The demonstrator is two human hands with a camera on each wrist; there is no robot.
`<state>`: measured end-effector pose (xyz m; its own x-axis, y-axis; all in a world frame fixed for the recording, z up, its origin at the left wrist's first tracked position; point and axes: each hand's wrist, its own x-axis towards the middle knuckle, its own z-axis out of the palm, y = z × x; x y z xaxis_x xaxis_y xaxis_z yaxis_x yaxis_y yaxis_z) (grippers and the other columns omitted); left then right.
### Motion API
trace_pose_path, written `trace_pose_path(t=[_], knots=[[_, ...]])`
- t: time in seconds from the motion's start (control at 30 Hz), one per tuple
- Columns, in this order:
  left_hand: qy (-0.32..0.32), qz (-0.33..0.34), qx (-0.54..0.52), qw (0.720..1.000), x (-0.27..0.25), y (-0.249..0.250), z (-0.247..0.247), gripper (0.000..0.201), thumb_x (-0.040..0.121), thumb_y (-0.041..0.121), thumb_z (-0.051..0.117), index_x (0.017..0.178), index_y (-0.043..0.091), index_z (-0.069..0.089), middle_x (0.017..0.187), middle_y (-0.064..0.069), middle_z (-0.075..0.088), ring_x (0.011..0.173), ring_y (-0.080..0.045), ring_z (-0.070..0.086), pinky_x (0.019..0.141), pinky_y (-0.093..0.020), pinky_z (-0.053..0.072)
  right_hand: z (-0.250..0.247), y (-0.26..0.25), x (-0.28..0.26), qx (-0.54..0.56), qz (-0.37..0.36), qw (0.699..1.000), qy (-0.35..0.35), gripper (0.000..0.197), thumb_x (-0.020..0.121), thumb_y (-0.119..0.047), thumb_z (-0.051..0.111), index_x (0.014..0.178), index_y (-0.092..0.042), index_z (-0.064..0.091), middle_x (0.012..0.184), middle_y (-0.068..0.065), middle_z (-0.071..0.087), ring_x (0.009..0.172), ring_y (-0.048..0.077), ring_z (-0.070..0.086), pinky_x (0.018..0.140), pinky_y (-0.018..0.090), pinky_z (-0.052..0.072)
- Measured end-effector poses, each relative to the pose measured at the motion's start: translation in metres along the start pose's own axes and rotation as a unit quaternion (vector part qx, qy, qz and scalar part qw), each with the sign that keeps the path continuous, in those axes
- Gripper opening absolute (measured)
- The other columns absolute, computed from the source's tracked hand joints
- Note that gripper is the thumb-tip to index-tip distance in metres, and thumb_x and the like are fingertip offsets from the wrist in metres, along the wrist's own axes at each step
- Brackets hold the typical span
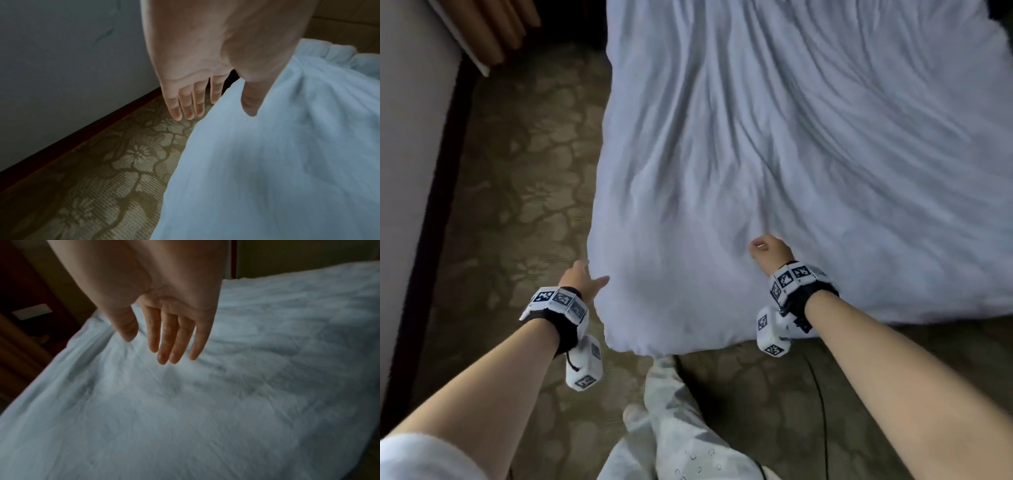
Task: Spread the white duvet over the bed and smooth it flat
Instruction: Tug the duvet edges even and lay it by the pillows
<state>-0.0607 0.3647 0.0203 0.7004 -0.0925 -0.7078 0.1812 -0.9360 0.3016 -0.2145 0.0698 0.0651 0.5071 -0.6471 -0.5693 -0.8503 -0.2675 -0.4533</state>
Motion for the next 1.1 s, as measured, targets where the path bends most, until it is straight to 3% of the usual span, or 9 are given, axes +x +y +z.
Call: trace_pose_path(t=[0.27,0.37,0.43,0.6,0.7,0.8,0.93,1.03,1.1], knots=[[-0.007,-0.075,-0.153,0.985,0.114,-0.012,0.049,0.107,0.069,0.041,0.079,0.147,0.003,0.016,0.148,-0.021,0.033,0.135,-0.037,0.036,0.110,-0.051,0.034,0.088,0.059,0.047,0.042,0.140,0.989,0.032,0.029,0.093,-0.018,0.052,0.118,-0.004,0.058,0.115,0.018,0.065,0.108,0.033,0.060,0.088,0.031,0.044],[-0.045,-0.060,-0.179,0.981,0.127,-0.012,0.059,0.084,0.073,0.037,0.076,0.135,-0.006,0.039,0.133,-0.021,0.051,0.123,-0.036,0.051,0.102,-0.042,0.043,0.107,0.069,0.043,0.063,0.148,0.985,0.068,0.031,0.091,-0.016,0.056,0.120,-0.007,0.055,0.107,0.020,0.066,0.101,0.035,0.061,0.085,0.035,0.046],[-0.054,-0.070,-0.170,0.982,0.126,-0.011,0.054,0.074,0.077,0.033,0.074,0.133,-0.004,0.043,0.133,-0.020,0.053,0.118,-0.035,0.054,0.097,-0.039,0.045,0.113,0.067,0.036,0.061,0.166,0.982,0.071,0.033,0.091,-0.017,0.054,0.123,-0.007,0.054,0.111,0.019,0.065,0.104,0.034,0.060,0.088,0.036,0.045],[-0.132,-0.002,-0.224,0.966,0.084,-0.005,-0.001,0.047,0.081,0.015,0.071,0.121,-0.007,0.056,0.099,-0.016,0.065,0.083,-0.025,0.059,0.070,-0.025,0.050,0.113,0.029,-0.013,0.053,0.189,0.980,0.030,0.037,0.093,-0.024,0.050,0.125,-0.005,0.053,0.130,0.014,0.057,0.120,0.030,0.053,0.095,0.029,0.040],[-0.150,0.083,-0.210,0.962,0.041,0.004,-0.050,0.043,0.081,0.014,0.071,0.116,-0.007,0.060,0.101,-0.015,0.063,0.090,-0.023,0.058,0.081,-0.031,0.048,0.110,-0.016,-0.053,0.066,0.152,0.985,0.050,0.035,0.094,-0.025,0.050,0.122,-0.005,0.056,0.129,0.013,0.058,0.118,0.030,0.054,0.094,0.030,0.042],[-0.147,0.149,-0.215,0.954,0.002,0.019,-0.092,0.043,0.079,0.013,0.071,0.116,-0.006,0.061,0.104,-0.016,0.064,0.091,-0.023,0.059,0.081,-0.031,0.049,0.112,-0.067,-0.093,0.072,0.108,0.988,0.082,0.032,0.094,-0.028,0.051,0.113,-0.005,0.061,0.120,0.014,0.064,0.111,0.031,0.059,0.089,0.030,0.044],[-0.174,0.195,-0.268,0.928,-0.052,0.014,-0.120,0.035,0.080,0.007,0.068,0.112,-0.004,0.059,0.094,-0.019,0.065,0.065,-0.020,0.064,0.049,-0.017,0.048,0.121,-0.121,-0.141,0.090,0.053,0.985,0.137,0.030,0.093,-0.026,0.053,0.111,-0.004,0.064,0.114,0.015,0.067,0.111,0.029,0.060,0.091,0.029,0.044],[-0.227,0.158,-0.283,0.918,-0.075,-0.024,-0.107,0.043,0.080,0.011,0.068,0.118,-0.005,0.057,0.106,-0.019,0.064,0.087,-0.027,0.060,0.073,-0.036,0.050,0.127,-0.131,-0.162,0.070,0.067,0.983,0.158,0.030,0.092,-0.027,0.051,0.091,-0.001,0.067,0.093,0.023,0.066,0.098,0.032,0.063,0.077,0.031,0.045],[-0.242,0.116,-0.244,0.932,-0.075,-0.054,-0.092,0.038,0.082,0.014,0.067,0.116,0.001,0.055,0.105,-0.016,0.062,0.094,-0.030,0.059,0.078,-0.040,0.051,0.133,-0.121,-0.169,0.047,0.099,0.984,0.140,0.031,0.092,-0.027,0.048,0.073,-0.005,0.059,0.080,0.019,0.059,0.085,0.030,0.060,0.069,0.026,0.040]])
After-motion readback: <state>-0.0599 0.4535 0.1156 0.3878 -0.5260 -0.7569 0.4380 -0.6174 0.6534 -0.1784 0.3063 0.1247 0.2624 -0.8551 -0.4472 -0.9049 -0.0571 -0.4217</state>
